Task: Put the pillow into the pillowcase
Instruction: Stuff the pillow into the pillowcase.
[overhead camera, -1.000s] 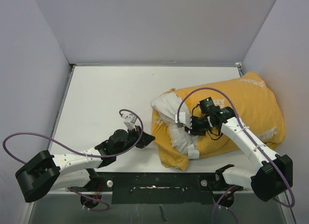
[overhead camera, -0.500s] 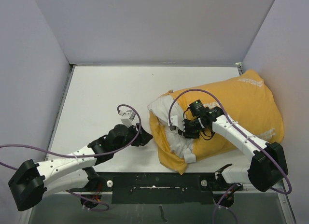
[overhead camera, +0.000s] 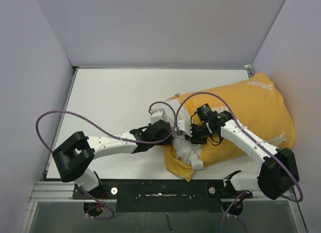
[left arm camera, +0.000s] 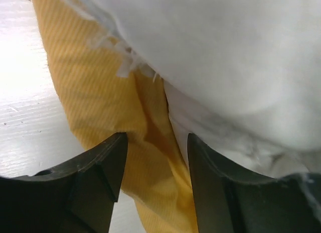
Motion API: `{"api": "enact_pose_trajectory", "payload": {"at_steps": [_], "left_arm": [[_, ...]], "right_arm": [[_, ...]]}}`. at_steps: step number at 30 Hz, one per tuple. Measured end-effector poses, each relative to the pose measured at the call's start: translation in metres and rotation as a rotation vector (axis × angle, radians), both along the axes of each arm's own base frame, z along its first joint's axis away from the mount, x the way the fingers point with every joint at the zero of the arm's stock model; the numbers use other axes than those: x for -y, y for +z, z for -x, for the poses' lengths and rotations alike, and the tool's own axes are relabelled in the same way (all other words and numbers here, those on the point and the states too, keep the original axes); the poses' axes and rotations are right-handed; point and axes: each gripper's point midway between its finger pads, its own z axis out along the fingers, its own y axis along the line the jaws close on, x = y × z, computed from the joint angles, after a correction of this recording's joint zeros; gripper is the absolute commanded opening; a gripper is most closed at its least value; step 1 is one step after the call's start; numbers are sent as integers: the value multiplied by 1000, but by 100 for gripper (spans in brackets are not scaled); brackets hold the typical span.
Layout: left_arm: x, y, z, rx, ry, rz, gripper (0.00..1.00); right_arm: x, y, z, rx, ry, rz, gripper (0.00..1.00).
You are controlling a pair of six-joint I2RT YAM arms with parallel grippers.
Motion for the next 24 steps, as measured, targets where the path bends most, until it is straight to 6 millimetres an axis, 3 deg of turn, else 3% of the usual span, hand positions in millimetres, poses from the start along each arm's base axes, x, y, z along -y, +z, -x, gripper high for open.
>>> {"api": "enact_pose_trajectory", "payload": {"at_steps": [5, 7, 9, 13, 16, 17, 19, 20, 24], "left_arm": [[4, -25, -6, -58, 58, -76, 29], [4, -30, -8, -72, 80, -90, 27], [5, -36, -10, -80, 97, -90, 33], [16, -40, -14, -79, 95, -52, 57], [24, -45, -18, -85, 88, -25, 59], [25, -47, -19, -89, 86, -21, 51], [25, -55, -19, -100, 85, -28, 13], [27, -57, -20, -96, 84, -26, 1], [31, -65, -18, -84, 51, 6, 0]], "right_arm": [[0, 0, 0, -1, -4, -3, 4], [1, 0, 0, 1, -7, -5, 4], [3, -1, 1, -2, -16, 1, 4], [6, -3, 2, -16, -32, 8, 5], [10, -4, 4, -28, -41, 18, 7], [11, -3, 5, -32, -39, 18, 7], [8, 2, 6, -38, -22, 1, 9], [5, 7, 6, -38, -16, -11, 11], [-1, 32, 8, -61, 10, -69, 29]]}}
